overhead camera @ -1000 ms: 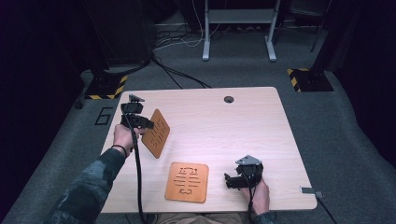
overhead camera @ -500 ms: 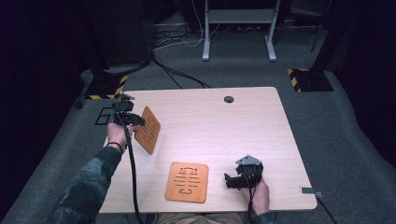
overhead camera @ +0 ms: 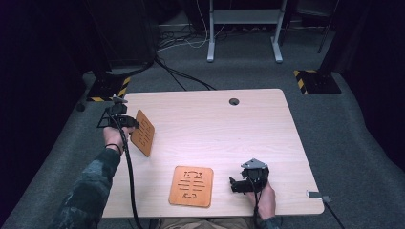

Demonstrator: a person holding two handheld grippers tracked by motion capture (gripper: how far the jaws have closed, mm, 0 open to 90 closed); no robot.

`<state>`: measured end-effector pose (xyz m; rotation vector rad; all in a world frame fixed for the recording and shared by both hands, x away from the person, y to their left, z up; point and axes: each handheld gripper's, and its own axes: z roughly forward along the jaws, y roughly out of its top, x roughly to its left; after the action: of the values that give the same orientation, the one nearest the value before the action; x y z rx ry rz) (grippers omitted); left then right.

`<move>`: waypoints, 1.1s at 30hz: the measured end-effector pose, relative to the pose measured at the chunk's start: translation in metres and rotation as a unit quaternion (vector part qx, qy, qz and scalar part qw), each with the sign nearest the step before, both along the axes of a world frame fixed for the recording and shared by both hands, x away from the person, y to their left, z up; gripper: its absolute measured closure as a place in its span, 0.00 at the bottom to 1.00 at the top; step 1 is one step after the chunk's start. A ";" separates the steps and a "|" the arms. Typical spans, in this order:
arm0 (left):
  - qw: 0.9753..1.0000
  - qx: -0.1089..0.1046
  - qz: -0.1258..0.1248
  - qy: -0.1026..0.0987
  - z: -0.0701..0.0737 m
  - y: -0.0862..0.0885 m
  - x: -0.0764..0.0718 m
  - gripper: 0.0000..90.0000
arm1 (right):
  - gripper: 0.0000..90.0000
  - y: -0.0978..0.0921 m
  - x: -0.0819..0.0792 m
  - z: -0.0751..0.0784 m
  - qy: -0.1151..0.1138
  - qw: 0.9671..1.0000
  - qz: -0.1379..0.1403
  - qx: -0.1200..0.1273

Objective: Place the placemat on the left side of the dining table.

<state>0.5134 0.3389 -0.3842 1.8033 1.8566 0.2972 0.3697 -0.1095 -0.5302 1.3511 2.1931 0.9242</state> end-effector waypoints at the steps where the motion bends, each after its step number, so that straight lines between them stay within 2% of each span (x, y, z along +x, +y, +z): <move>1: 1.000 0.001 -0.003 0.001 -0.001 0.001 0.001 0.96 | 0.00 0.000 0.000 0.000 0.000 1.000 0.000 0.000; 10: 1.000 -0.007 -0.001 0.012 -0.004 0.002 0.007 0.96 | 0.00 0.000 0.000 0.000 0.000 1.000 0.000 0.000; 14: 1.000 -0.021 0.006 0.016 -0.006 0.005 0.010 0.96 | 0.00 0.000 0.000 0.000 0.000 1.000 0.000 0.000; 15: 0.999 -0.025 0.015 0.017 -0.007 0.005 0.010 0.96 | 0.00 0.000 0.000 0.000 0.000 1.000 0.000 0.000; 18: 0.999 -0.029 0.015 0.015 -0.008 0.008 0.011 0.96 | 0.00 0.000 0.000 0.000 0.000 1.000 0.000 0.000; 23: 0.999 -0.023 0.015 0.017 -0.008 0.012 0.012 0.95 | 0.00 0.000 0.000 0.000 0.000 1.000 0.000 0.000; 24: 0.999 -0.029 0.023 0.014 -0.009 0.012 0.012 0.95 | 0.00 0.000 0.000 0.000 0.000 1.000 0.000 0.000; 27: 0.999 -0.031 0.028 0.014 -0.011 0.016 0.013 0.94 | 0.00 0.000 0.000 0.000 0.000 1.000 0.000 0.000; 30: 0.999 -0.026 0.030 0.014 -0.013 0.021 0.013 0.93 | 0.00 0.000 0.000 0.000 0.000 1.000 0.000 0.000; 33: 1.000 -0.010 0.024 0.015 -0.014 0.024 0.013 0.90 | 0.00 0.000 0.000 0.000 0.000 1.000 0.000 0.000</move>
<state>0.5263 0.3625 -0.3982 1.7616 1.9180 0.2700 0.3697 -0.1095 -0.5302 1.3512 2.1931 0.9241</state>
